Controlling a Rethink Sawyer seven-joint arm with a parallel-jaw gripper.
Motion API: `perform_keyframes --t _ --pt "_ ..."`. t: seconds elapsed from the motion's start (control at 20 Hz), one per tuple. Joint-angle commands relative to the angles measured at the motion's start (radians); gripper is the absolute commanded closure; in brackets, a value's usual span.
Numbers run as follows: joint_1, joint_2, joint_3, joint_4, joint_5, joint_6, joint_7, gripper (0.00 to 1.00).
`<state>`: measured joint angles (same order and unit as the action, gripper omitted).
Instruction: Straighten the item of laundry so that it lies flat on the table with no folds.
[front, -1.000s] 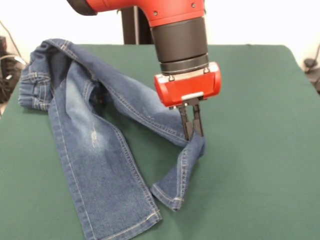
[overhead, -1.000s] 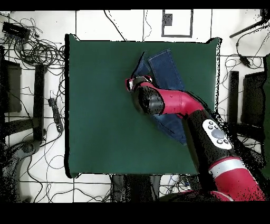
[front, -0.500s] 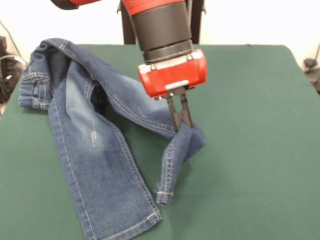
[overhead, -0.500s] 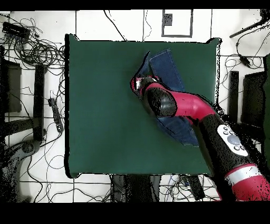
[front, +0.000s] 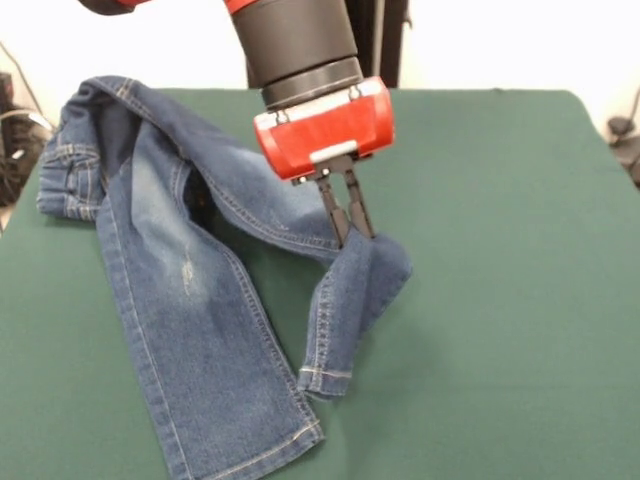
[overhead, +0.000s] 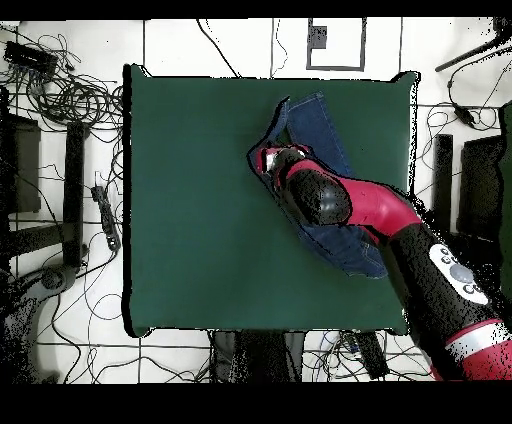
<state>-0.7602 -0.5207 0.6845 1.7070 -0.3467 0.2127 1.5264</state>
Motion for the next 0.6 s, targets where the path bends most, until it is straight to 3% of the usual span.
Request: perform_keyframes --t 0.05,0.2,0.25,0.6 --pt "0.08 0.059 0.044 0.061 -0.03 -0.029 0.088 1.0" --pt "0.093 0.054 0.024 0.059 -0.032 -0.047 0.105 1.0" --pt "0.094 0.053 0.023 0.059 -0.035 -0.048 0.1 0.0" --pt "0.087 0.056 0.026 0.061 -0.037 -0.051 0.092 0.0"
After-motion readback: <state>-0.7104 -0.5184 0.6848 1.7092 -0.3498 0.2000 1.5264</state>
